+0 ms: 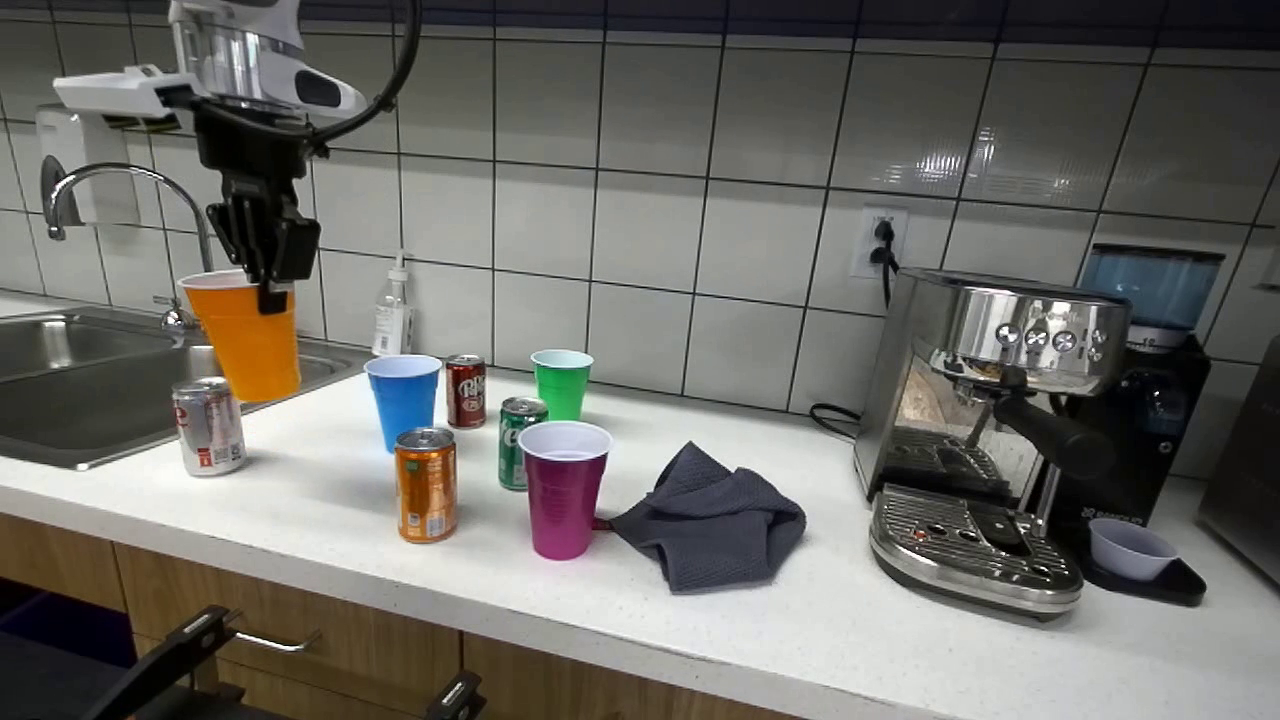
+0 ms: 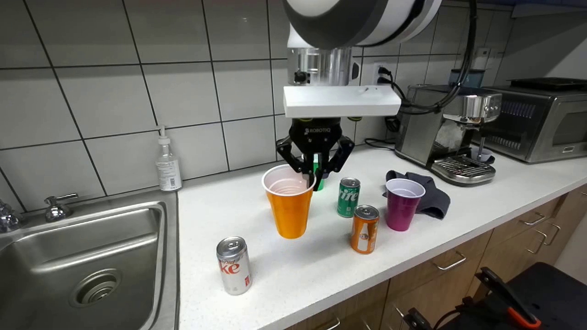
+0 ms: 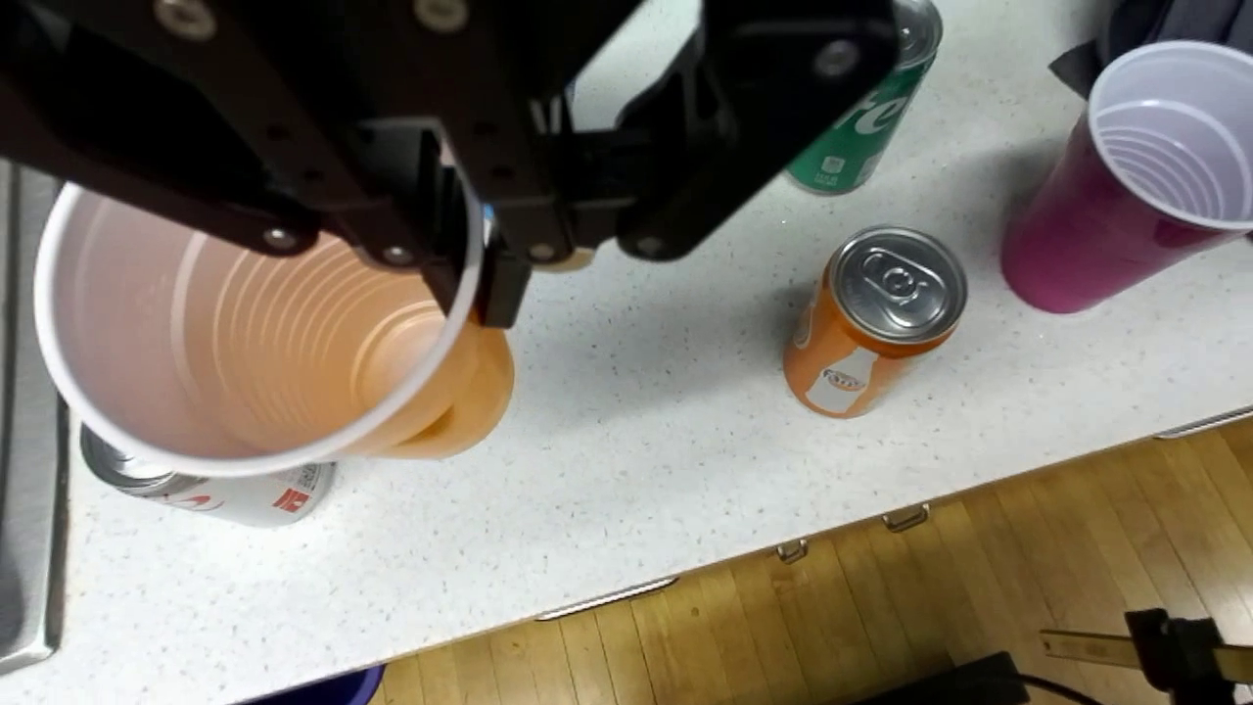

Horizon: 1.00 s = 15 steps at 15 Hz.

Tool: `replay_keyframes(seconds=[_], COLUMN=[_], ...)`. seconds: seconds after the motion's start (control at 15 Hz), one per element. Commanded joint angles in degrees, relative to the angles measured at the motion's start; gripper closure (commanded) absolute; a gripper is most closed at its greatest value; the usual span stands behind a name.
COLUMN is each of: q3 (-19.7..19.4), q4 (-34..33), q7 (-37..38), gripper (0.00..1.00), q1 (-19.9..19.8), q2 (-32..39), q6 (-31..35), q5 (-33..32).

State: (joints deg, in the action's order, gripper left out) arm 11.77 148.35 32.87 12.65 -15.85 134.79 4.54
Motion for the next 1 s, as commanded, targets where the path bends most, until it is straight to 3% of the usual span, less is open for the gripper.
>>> replay_keyframes(seconds=[0.0,0.4,0.93], q3=[0.2,0.3,-0.7], q4=[-0.8,-3.1,-7.6], q7=[-3.5,-5.1,-8.8], gripper=[0.98,0.98,0.98], q1=[-1.5,-3.1,-4.7], q2=[-3.7,-3.9,-0.7], q6=[-4.6,-8.1,-7.5], q5=[0.7,-0.8,-0.8])
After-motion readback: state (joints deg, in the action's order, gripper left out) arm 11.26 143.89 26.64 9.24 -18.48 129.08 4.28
